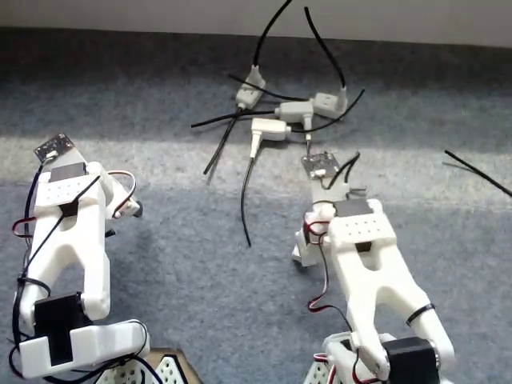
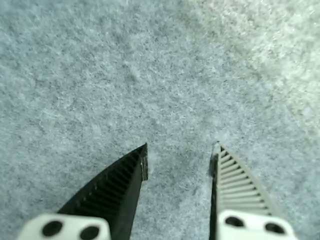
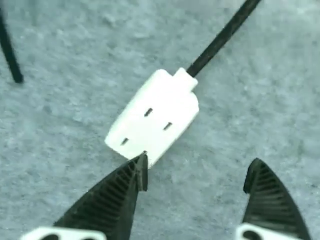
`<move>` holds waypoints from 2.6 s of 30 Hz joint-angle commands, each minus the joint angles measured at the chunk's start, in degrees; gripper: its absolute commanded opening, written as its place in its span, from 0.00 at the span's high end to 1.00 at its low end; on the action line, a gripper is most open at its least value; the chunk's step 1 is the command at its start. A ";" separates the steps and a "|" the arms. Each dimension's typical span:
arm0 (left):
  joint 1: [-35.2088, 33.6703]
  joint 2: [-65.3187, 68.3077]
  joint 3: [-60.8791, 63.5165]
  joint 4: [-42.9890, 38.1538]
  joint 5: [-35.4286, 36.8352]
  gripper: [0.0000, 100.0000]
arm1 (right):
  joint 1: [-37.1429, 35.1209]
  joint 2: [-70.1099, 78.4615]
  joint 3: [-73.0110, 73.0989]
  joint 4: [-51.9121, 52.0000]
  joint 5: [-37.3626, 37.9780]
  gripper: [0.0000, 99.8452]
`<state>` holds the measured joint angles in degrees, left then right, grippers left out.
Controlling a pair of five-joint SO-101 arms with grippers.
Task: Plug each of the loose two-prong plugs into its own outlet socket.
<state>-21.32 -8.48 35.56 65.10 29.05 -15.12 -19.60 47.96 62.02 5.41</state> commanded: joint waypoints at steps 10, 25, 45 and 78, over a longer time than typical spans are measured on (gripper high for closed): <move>1.10 -1.80 -0.57 -0.53 0.09 0.79 | 17.54 -0.13 -18.33 6.81 3.34 0.70; 1.10 -1.71 -0.57 -0.53 0.09 0.79 | 61.93 38.90 -68.79 7.16 10.81 0.70; 1.10 -1.71 -0.31 -0.53 0.09 0.79 | 63.69 108.53 -148.44 0.13 53.98 0.70; 1.10 -1.63 -0.31 -0.53 0.18 0.79 | 67.47 97.10 -147.91 38.81 83.69 0.83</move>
<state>-21.32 -8.48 35.56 65.10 29.05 52.48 80.53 -95.87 98.59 91.82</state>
